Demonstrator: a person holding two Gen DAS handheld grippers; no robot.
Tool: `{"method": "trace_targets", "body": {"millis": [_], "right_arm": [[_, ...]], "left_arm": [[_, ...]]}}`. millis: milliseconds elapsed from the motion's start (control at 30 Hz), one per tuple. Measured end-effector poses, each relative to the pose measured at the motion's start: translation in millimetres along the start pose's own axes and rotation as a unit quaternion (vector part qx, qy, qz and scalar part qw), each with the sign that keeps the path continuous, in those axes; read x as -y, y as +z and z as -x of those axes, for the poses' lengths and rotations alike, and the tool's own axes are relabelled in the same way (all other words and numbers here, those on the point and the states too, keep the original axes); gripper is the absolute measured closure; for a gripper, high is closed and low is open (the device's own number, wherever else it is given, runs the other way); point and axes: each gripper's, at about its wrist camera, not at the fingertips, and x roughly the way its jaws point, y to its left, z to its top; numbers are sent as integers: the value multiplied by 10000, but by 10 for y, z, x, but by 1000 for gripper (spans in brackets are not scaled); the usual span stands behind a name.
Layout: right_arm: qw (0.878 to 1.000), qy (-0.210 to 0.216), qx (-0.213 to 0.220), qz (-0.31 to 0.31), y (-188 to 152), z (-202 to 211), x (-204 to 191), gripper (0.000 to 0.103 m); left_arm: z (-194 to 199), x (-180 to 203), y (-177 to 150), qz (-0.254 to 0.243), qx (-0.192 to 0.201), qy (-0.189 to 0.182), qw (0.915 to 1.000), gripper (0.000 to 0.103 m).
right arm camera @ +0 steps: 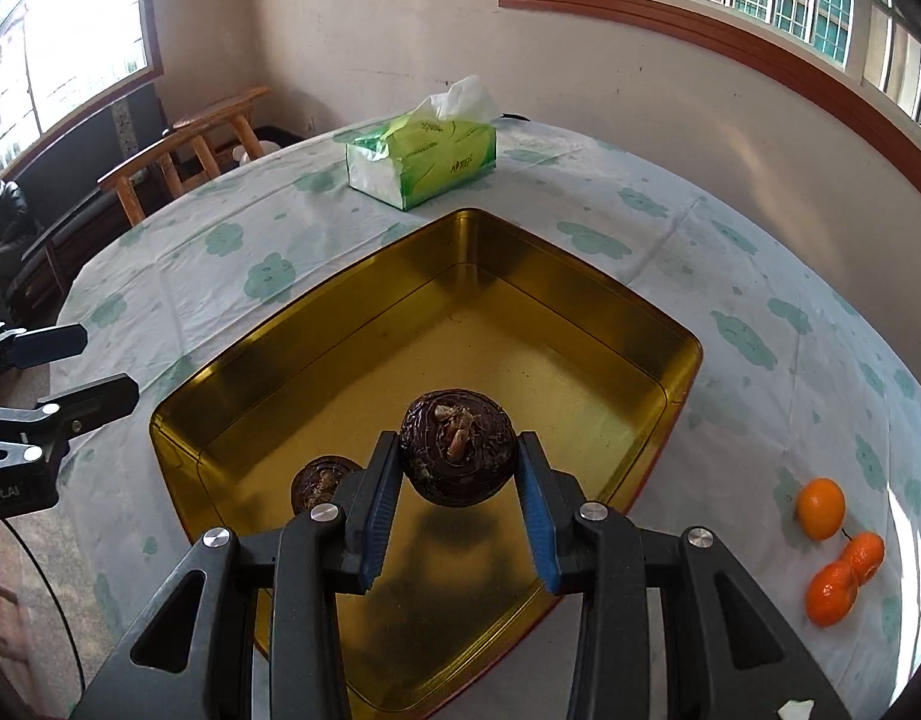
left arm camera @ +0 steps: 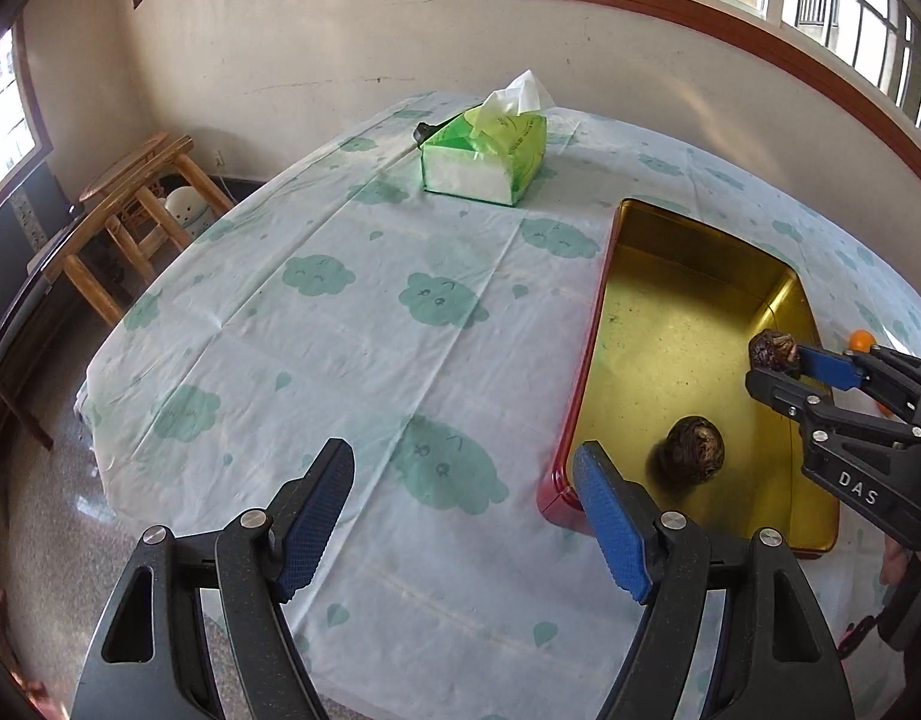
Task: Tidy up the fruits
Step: 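Carry the right-held dark fruit into the gold tin and open the right tool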
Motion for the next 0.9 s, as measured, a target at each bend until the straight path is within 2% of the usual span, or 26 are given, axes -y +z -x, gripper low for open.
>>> {"method": "trace_targets", "body": {"millis": [300,600,733,900], "right_arm": [[9995,-45,-287,156,-10,-218,-81,67],[9991,-38,-407,106,-60,-289,-73,66],[9998,-22,-208,1,-55,-163,-46,53],[9990,-9,315,-312,-70,276,84,52]], "left_arm": [[-74,-28,-11,13,-92,51,9999,27],[-102,36,-26,-16,-164,-77,9998,27],[-50,89,-5,-16,-96,-182,9998,27],[78,308,6,-258,35,-407,9988,27]]}}
